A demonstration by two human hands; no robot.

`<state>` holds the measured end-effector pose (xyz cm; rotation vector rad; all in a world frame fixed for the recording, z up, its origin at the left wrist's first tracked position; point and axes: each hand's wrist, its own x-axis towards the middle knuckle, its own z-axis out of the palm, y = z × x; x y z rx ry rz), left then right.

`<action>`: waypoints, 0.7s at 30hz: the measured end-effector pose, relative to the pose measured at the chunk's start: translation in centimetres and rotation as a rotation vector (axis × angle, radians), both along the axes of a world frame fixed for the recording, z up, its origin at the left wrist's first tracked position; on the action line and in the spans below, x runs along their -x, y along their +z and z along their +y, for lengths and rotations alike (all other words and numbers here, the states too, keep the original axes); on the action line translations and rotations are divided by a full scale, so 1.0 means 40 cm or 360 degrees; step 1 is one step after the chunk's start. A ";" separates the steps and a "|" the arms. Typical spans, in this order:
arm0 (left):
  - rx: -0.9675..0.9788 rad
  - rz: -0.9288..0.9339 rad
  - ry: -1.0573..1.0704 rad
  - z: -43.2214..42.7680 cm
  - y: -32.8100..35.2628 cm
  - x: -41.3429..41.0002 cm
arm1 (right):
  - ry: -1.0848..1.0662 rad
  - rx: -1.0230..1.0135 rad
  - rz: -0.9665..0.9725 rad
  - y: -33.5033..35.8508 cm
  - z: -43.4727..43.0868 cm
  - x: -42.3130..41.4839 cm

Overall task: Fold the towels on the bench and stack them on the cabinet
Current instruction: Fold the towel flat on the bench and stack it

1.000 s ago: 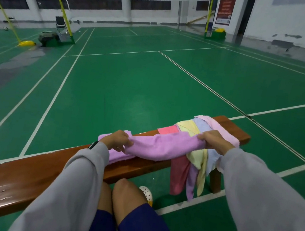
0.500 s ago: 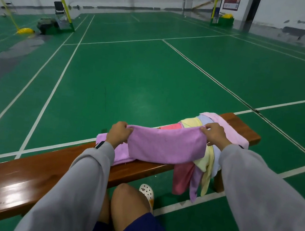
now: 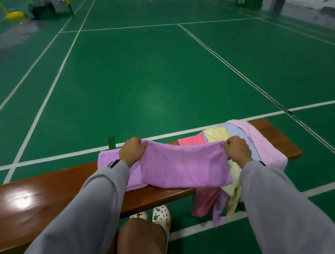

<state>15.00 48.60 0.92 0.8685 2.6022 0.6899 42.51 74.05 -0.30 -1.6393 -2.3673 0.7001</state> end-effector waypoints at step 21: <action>0.0425 -0.0683 -0.0003 0.041 -0.041 -0.043 | 0.0615 0.0285 0.0083 -0.072 -0.210 0.296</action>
